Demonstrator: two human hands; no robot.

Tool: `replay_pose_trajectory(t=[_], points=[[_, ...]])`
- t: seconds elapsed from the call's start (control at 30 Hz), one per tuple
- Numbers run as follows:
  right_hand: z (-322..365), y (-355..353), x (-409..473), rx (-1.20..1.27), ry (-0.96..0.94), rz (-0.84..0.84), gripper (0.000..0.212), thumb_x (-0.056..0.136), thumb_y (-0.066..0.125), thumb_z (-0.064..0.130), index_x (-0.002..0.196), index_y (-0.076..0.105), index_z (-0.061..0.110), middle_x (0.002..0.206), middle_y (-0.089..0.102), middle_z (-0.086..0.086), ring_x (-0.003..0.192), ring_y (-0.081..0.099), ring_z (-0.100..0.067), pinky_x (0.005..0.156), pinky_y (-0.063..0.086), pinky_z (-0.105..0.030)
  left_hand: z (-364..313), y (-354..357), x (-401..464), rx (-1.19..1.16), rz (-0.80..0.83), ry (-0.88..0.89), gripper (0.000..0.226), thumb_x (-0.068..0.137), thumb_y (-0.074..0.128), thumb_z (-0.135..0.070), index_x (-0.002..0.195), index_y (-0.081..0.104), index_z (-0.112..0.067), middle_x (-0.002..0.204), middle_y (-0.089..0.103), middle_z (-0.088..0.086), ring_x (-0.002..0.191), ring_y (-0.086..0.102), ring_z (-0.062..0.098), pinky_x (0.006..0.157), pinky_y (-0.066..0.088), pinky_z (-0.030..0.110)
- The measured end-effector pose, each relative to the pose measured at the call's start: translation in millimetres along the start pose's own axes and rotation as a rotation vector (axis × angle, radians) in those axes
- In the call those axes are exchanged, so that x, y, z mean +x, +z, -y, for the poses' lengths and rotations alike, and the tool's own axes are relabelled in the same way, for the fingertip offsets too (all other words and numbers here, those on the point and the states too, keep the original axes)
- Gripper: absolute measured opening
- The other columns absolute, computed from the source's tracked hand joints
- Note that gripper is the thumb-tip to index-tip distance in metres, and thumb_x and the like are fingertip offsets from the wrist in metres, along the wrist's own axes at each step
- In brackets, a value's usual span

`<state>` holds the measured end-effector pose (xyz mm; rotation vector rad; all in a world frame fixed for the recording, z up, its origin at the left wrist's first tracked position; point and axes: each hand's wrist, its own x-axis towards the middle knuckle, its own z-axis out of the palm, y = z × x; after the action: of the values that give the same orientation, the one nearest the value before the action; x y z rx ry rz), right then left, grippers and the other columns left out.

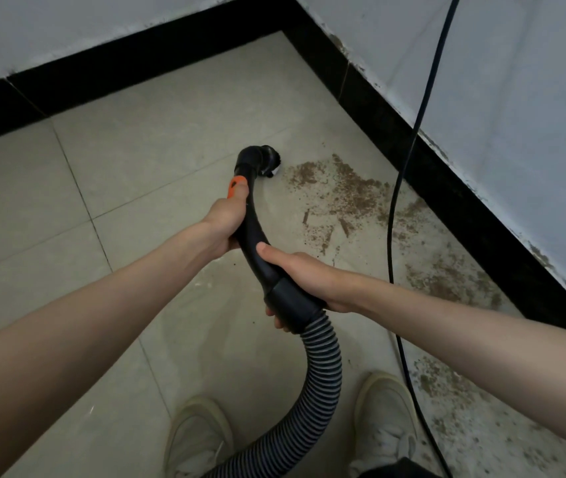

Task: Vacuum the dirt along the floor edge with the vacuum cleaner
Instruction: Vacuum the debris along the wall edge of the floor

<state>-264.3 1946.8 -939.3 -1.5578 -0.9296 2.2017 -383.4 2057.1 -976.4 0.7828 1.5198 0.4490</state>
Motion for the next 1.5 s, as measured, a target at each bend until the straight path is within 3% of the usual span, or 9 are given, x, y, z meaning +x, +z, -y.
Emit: replay_pose_trajectory(t=[0.5,0.9,1.07,1.5], points=[[-7.5,-21.3,-17.6,0.087,-0.020,-0.082,0.062,0.097,0.041,0.059,0.093,0.055,-0.001,0.064,0.068,-0.013,0.052,0.066,-0.026,0.047,0.056,-0.030,-16.1,40.2,0.0,0.111,0.056,0.042,0.053,0.096,0.038,-0.057,0.107,0.051,-0.007,0.079,0.054,0.004,0.068,0.055,0.017,0.054,0.045,0.029],[3.4,-50.0,1.2,0.163,-0.076,-0.140,0.061,0.098,0.042,0.057,0.092,0.056,-0.002,0.065,0.068,-0.014,0.053,0.067,-0.027,0.048,0.056,-0.032,-44.8,64.8,30.5,0.214,0.067,0.096,0.052,0.095,0.038,-0.059,0.098,0.054,-0.009,0.088,0.058,0.006,0.076,0.058,0.019,0.061,0.049,0.029],[-1.8,-56.2,0.7,0.202,-0.078,-0.172,0.060,0.098,0.041,0.057,0.092,0.056,-0.001,0.065,0.068,-0.013,0.053,0.067,-0.027,0.048,0.056,-0.032,-47.1,79.0,33.4,0.269,0.084,0.108,0.051,0.095,0.037,-0.059,0.092,0.054,-0.011,0.087,0.058,0.005,0.075,0.059,0.018,0.055,0.047,0.027],[-7.8,-49.3,-23.6,0.270,-0.085,-0.196,0.063,0.098,0.041,0.058,0.090,0.057,-0.002,0.064,0.067,-0.014,0.051,0.066,-0.026,0.045,0.054,-0.029,-47.0,91.9,18.8,0.283,0.158,0.096,0.052,0.096,0.037,-0.057,0.108,0.053,-0.009,0.091,0.061,0.006,0.078,0.061,0.020,0.058,0.050,0.030]])
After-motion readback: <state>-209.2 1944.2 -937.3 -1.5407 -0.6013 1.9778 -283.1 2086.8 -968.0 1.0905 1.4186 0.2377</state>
